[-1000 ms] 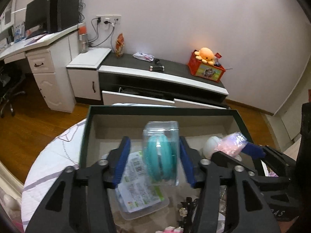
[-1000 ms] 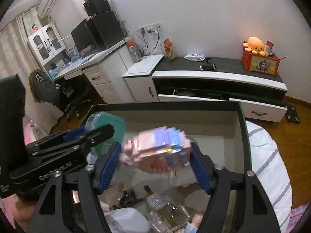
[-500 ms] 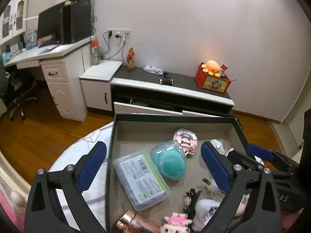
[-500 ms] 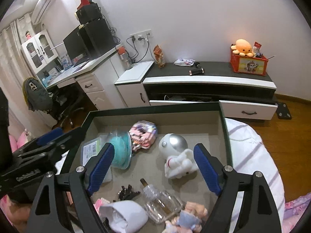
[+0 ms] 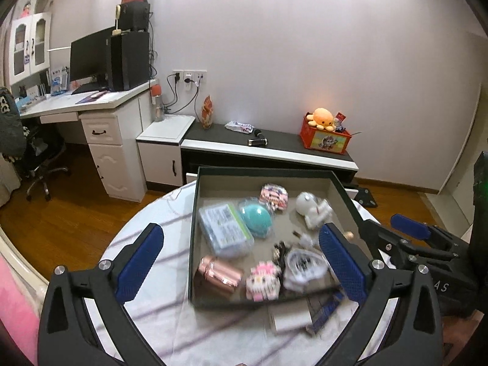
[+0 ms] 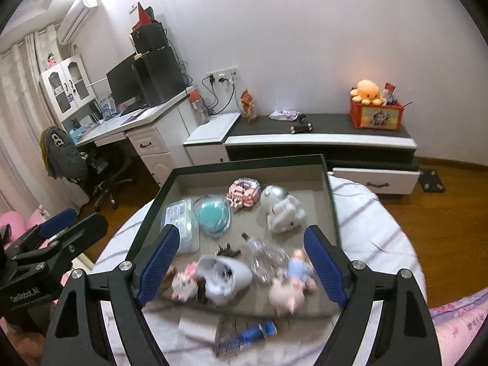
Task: Organize rigid objects
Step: 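Withdraw both tools from the box toward the white box and lighter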
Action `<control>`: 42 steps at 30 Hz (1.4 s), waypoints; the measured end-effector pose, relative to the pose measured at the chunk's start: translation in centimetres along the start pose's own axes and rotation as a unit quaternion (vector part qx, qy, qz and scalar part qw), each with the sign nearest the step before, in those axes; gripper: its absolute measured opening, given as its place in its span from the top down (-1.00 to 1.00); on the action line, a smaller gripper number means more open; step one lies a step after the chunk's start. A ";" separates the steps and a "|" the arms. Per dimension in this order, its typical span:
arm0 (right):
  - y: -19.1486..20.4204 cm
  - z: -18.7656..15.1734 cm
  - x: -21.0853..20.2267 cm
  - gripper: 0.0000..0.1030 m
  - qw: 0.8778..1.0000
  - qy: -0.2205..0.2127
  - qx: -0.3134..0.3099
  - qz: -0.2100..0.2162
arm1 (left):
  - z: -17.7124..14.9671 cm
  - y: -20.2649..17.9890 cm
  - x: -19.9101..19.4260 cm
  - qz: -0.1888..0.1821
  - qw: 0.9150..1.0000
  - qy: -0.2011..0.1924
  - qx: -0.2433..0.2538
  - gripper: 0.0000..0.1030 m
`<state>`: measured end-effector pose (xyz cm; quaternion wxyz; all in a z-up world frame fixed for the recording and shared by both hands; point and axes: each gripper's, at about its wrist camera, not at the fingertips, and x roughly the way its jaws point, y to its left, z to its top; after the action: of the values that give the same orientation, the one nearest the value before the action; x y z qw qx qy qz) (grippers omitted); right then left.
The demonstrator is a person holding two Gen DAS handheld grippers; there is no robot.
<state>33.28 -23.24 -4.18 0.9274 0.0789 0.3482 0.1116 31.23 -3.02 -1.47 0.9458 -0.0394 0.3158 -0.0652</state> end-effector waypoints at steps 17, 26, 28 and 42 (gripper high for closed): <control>1.4 -9.1 -11.0 -0.65 0.999 -0.032 -0.005 -0.009 | -8.3 -0.3 -9.4 0.002 1.000 0.002 -0.010 -1.00; 1.6 -12.3 -11.8 -0.65 1.000 -0.011 -0.003 -0.015 | -10.7 -0.3 -10.3 0.000 1.000 0.020 -0.017 -1.00; 1.6 -12.5 -11.9 -0.65 1.000 -0.010 -0.004 -0.015 | -11.0 -0.4 -10.3 -0.002 1.000 0.023 -0.018 -1.00; 0.9 -13.2 -8.4 -0.65 0.999 0.041 -0.003 -0.027 | -11.4 -0.9 -7.9 -0.001 0.999 0.048 -0.016 -1.00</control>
<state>18.23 -23.62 -8.59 0.9151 0.0625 0.3879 0.0907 18.00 -3.10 -5.76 0.9287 -0.0520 0.3618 -0.0628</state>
